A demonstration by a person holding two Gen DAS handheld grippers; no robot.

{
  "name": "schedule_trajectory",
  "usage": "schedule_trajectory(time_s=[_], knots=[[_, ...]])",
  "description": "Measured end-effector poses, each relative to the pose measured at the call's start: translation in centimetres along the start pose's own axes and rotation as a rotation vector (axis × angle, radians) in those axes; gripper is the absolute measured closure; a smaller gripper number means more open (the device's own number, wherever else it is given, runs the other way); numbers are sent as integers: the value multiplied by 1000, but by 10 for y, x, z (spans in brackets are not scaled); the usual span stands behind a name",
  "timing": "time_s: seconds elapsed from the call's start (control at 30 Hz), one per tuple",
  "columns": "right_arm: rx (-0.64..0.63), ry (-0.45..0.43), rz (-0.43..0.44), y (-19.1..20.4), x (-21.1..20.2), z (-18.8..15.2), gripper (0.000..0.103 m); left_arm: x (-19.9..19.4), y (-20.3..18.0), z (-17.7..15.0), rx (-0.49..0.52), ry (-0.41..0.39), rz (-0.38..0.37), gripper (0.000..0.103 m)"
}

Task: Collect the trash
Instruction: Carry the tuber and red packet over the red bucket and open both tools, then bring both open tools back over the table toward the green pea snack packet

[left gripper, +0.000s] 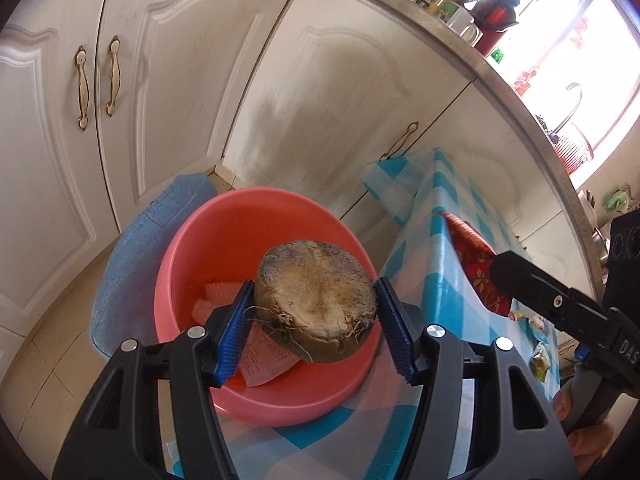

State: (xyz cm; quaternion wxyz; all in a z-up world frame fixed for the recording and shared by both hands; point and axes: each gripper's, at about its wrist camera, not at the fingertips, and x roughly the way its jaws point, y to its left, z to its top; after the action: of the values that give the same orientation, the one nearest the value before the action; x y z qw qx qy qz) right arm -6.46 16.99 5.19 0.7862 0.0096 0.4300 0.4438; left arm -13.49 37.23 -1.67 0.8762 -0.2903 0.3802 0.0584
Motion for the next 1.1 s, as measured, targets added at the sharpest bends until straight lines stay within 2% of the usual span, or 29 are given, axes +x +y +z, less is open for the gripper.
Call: schedule_trajectory(time_s=[0.03, 0.1, 0.13, 0.23, 0.27, 0.3, 0.57, 0.73, 0.83, 1.1], knots=[[4, 4, 4, 1, 4, 0, 54, 3, 1, 0, -1, 6, 7, 42], [24, 10, 8, -1, 9, -1, 33, 9, 5, -1, -8, 18, 36, 42], [37, 10, 14, -3, 9, -3, 32, 11, 6, -2, -7, 21, 47, 42], [71, -20, 21, -12, -2, -7, 26, 10, 12, 0, -18, 2, 81, 30], [81, -33, 15, -15, -7, -7, 20, 8, 12, 0, -17, -8, 89, 23], [92, -51, 3, -19, -13, -8, 15, 6, 12, 1, -14, -17, 101, 22], [119, -175, -82, -40, -63, -23, 12, -3, 7, 9, -22, -41, 109, 14], [111, -251, -144, -49, -88, -39, 12, 1, -5, 10, -4, 12, 68, 13], [125, -262, -163, -57, -94, -49, 12, 2, -12, 7, -2, 27, 45, 13], [164, -298, -202, -79, -112, -72, 12, 4, -46, 2, 81, 65, 53, 13]])
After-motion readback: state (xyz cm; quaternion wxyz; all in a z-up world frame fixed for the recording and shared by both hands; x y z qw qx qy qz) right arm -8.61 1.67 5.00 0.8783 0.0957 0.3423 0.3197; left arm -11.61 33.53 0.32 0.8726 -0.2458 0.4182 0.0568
